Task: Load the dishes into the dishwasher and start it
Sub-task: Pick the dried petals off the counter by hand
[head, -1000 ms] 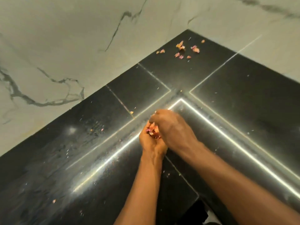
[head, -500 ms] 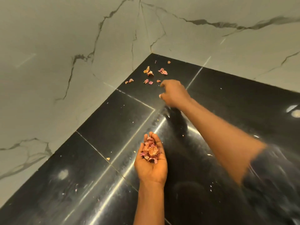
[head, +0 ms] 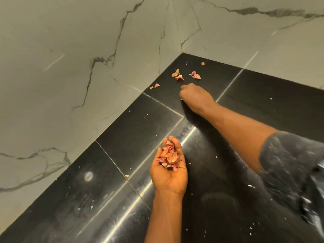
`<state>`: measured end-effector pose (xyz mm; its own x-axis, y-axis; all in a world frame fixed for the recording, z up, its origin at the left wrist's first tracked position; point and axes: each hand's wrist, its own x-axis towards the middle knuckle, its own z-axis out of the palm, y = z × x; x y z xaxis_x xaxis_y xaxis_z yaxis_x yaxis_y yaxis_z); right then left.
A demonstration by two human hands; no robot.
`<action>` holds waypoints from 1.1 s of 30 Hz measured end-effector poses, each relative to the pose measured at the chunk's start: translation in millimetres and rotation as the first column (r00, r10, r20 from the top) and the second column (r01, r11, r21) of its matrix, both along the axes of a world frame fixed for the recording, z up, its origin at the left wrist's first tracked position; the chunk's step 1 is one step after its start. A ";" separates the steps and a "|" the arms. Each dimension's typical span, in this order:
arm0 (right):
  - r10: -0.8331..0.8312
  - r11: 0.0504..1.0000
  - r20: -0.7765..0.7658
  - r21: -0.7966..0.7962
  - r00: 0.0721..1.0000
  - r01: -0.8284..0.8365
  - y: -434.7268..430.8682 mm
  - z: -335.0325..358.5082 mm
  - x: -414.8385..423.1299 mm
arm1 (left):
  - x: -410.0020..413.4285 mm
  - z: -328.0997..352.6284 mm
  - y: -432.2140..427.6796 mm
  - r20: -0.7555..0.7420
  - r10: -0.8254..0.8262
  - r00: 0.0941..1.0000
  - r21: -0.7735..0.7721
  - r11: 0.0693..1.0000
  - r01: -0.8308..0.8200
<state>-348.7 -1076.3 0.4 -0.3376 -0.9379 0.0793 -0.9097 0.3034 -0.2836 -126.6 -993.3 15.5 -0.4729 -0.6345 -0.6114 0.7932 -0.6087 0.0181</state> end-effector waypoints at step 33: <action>-0.019 1.000 0.177 -0.005 0.984 0.020 56.2 5.9 -8.0 | -60.5 -1.3 -25.1 0.029 -0.082 0.996 -0.044 0.996 0.084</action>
